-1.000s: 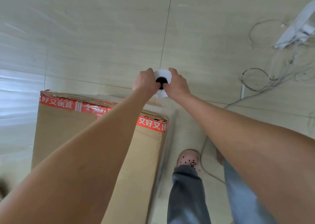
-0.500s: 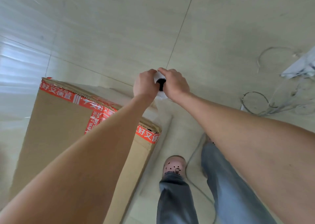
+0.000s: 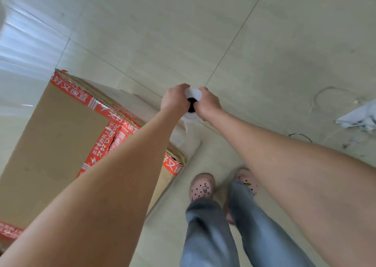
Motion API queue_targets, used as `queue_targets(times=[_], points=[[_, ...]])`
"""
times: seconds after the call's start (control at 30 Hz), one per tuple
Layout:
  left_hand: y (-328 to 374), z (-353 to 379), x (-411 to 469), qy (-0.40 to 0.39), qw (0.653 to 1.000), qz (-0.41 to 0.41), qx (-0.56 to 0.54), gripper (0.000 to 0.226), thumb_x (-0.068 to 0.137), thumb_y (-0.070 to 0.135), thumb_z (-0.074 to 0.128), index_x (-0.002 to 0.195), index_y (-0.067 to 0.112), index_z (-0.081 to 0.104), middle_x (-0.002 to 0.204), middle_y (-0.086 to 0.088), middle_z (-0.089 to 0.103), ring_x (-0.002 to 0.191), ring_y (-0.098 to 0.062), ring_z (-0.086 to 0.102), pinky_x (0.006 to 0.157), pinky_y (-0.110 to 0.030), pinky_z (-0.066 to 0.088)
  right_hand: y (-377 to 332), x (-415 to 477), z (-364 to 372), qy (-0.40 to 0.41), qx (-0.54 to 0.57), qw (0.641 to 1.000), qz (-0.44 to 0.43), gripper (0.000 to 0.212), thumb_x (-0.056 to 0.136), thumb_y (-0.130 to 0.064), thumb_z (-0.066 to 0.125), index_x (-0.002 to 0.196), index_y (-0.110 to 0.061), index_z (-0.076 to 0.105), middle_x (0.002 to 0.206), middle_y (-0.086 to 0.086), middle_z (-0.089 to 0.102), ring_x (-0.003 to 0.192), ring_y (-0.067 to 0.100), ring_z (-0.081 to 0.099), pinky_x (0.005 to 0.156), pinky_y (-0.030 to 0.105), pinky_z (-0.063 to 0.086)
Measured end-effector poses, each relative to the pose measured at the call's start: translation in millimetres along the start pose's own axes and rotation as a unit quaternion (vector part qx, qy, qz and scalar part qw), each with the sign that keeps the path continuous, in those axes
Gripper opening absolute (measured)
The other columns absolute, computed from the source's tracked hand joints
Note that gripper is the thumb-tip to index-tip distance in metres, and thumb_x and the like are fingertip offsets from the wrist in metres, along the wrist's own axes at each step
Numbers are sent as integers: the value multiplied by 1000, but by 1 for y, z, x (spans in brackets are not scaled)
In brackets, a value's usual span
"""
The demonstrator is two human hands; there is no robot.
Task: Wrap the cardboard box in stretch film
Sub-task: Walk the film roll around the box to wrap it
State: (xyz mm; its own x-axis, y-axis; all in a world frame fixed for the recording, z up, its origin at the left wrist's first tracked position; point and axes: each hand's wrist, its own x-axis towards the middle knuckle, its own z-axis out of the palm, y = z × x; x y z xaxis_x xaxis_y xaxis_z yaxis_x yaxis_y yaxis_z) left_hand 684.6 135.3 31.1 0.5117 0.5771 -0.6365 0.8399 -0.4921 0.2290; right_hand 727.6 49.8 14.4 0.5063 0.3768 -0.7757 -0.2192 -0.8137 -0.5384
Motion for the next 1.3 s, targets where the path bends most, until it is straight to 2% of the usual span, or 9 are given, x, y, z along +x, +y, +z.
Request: queue_targets(times=[0.23,0.37,0.57,0.7,0.8,0.93,1.17,1.23,1.3], points=[[-1,-13,11,-6,999,12,35,34,82,13,55,115,21,61,110,-6,64,99,-28,61,69,-31,46,-14,13,1,17,-2,1000,-8,55,85,-9,50,137,-27,47,134,5,53,117,28,53,93,36,49],[-17,-28,15,11,999,-29,-10,35,82,14,60,117,16,61,109,-9,65,101,-31,62,68,-30,45,-36,20,8,14,-50,997,-53,50,82,-8,50,124,-33,57,124,1,60,109,27,57,81,27,43],[-37,-31,20,73,996,-41,-41,42,82,20,59,124,25,58,107,-10,66,102,-33,61,68,-29,40,-55,30,16,15,-122,983,-133,52,84,-10,46,125,-40,57,131,0,58,115,29,55,89,35,47],[-37,-36,30,43,999,-14,1,54,85,16,54,136,32,47,124,-5,60,113,-28,57,76,-31,45,-54,35,23,31,-125,990,-57,58,86,-14,49,141,-30,40,142,2,46,127,25,46,99,33,38],[-30,-40,35,-14,1000,14,21,51,85,13,53,133,30,51,122,-5,60,111,-28,58,76,-34,48,-55,39,20,-14,-91,996,6,56,85,-11,49,139,-28,45,138,5,51,125,26,49,99,31,40],[-37,-45,35,3,1000,-8,8,39,81,13,56,119,20,60,108,-9,64,101,-32,61,66,-30,43,-66,38,21,-6,-107,993,-52,51,79,-8,48,120,-36,60,123,3,62,111,28,58,88,31,47],[-71,-59,39,59,990,-103,-79,34,81,17,61,114,12,61,111,-14,64,105,-34,59,80,-34,49,-93,37,45,-2,-143,975,-172,51,86,-11,46,132,-32,54,139,0,50,124,26,49,100,35,42],[-74,-61,41,58,990,-104,-70,30,81,19,61,110,11,62,107,-14,65,102,-34,60,78,-34,48,-93,38,51,-1,-144,980,-140,57,84,-10,51,139,-25,44,142,5,44,126,27,47,101,35,39],[-71,-61,43,53,994,-80,-46,31,81,18,60,111,12,61,106,-13,65,100,-33,60,72,-32,47,-89,39,52,-13,-83,996,-45,64,85,-14,55,144,-26,34,141,10,43,126,29,46,100,33,38]])
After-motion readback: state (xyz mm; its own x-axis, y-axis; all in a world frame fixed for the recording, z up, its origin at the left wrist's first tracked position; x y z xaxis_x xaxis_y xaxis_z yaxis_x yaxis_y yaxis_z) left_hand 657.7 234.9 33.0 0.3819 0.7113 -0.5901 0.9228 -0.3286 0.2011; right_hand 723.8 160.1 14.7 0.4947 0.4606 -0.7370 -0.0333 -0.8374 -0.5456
